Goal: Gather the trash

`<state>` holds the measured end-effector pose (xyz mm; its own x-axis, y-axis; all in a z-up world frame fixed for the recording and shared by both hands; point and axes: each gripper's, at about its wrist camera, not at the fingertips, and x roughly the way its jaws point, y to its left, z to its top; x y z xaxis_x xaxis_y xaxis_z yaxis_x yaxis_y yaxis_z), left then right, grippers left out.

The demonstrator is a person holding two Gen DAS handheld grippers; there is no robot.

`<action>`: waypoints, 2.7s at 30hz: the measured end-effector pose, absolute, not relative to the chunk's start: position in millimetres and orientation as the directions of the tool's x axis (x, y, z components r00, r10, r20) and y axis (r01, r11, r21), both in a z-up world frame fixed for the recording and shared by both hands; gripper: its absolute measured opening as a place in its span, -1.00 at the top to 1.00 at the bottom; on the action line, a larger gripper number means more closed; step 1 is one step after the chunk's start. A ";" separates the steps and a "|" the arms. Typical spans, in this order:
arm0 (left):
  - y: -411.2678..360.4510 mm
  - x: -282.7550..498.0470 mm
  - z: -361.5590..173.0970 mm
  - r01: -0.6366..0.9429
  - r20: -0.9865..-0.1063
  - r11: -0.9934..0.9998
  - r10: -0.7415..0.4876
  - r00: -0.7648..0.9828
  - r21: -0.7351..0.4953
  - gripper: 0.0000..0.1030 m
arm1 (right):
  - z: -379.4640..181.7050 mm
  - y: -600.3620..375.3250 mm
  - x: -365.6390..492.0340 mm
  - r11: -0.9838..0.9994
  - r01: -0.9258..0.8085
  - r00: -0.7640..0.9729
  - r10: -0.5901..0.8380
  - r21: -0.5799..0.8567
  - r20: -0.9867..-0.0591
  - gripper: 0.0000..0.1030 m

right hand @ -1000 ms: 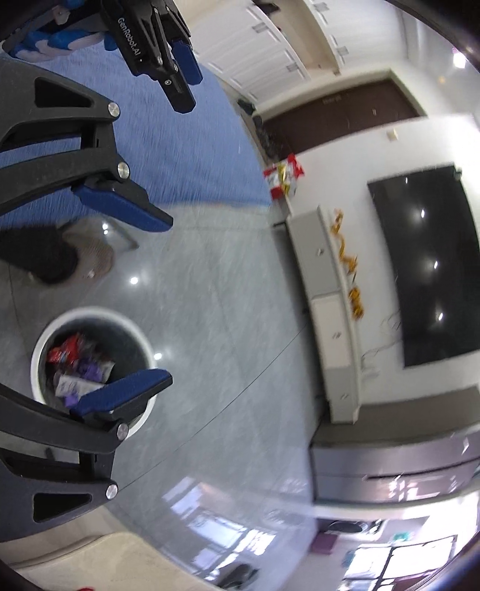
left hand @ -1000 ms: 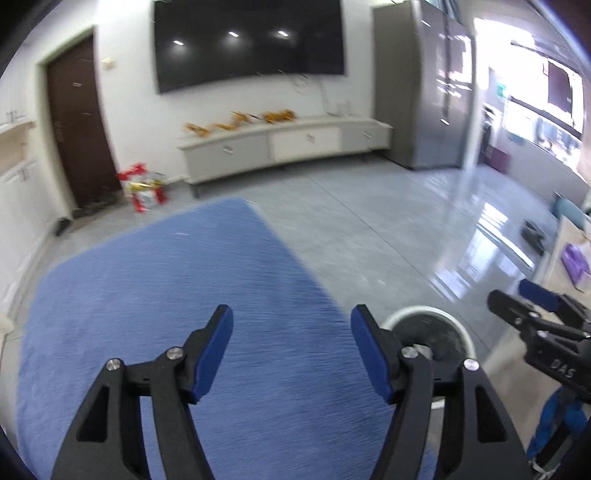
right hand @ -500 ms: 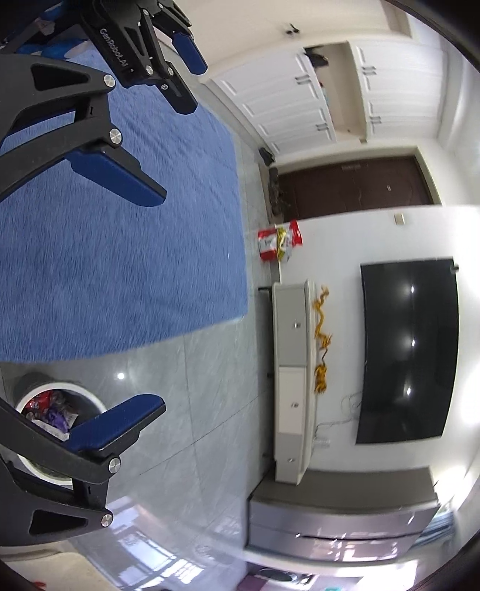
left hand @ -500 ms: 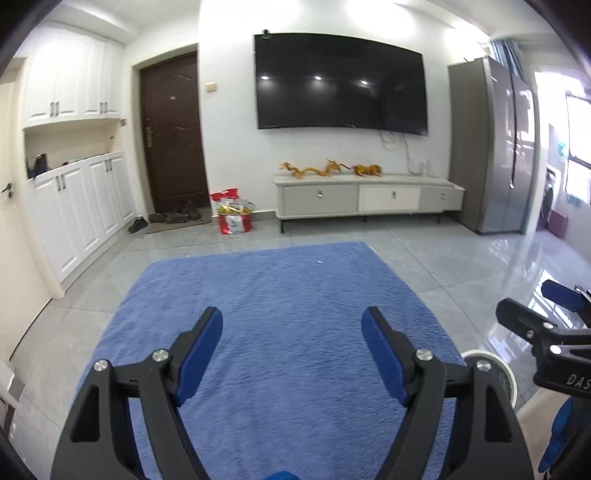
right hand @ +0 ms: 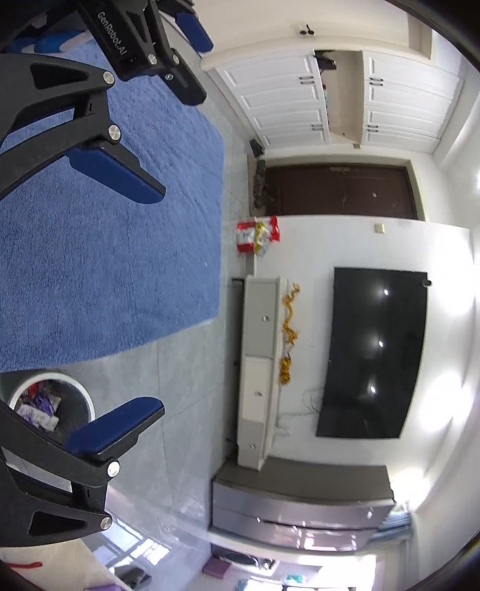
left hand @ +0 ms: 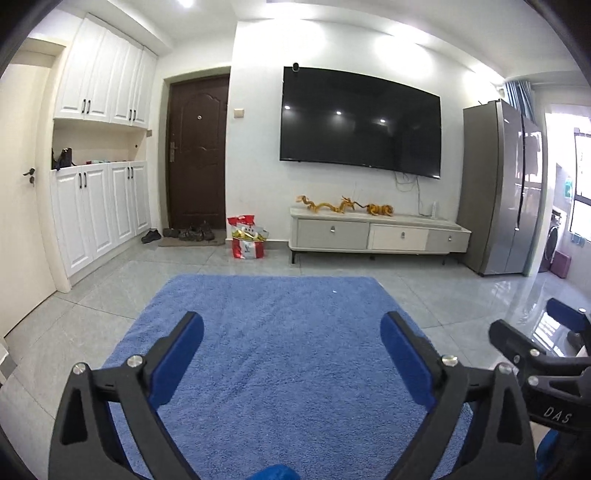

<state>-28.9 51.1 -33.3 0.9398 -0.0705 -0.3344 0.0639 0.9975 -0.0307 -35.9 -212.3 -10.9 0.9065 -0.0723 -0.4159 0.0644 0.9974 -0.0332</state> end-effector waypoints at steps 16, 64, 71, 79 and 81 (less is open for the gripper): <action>61.0 -61.9 -25.1 0.032 -0.321 0.999 -0.033 0.946 -0.009 -0.89 | 9.7 -213.0 -77.1 0.996 0.085 0.945 -0.081 -0.002 -0.318 -0.99; 81.4 -71.1 -29.8 -0.013 -0.360 1.000 0.004 0.933 -0.022 -0.89 | 9.8 -220.8 -90.4 0.991 0.130 0.944 -0.127 -0.011 -0.303 -0.99; 79.6 -73.8 -27.0 -0.040 -0.333 0.999 0.042 0.942 0.013 -0.89 | 10.7 -222.1 -88.9 0.991 0.134 0.943 -0.131 -0.009 -0.307 -0.99; 78.8 -78.5 -25.5 -0.054 -0.311 0.998 0.059 0.949 0.023 -0.89 | 7.5 -224.5 -90.8 0.990 0.139 0.942 -0.134 -0.006 -0.306 -0.99; 76.7 -79.2 -26.0 -0.059 -0.309 0.998 0.066 0.949 0.032 -0.89 | 7.3 -225.1 -91.2 0.990 0.140 0.943 -0.134 -0.004 -0.305 -0.99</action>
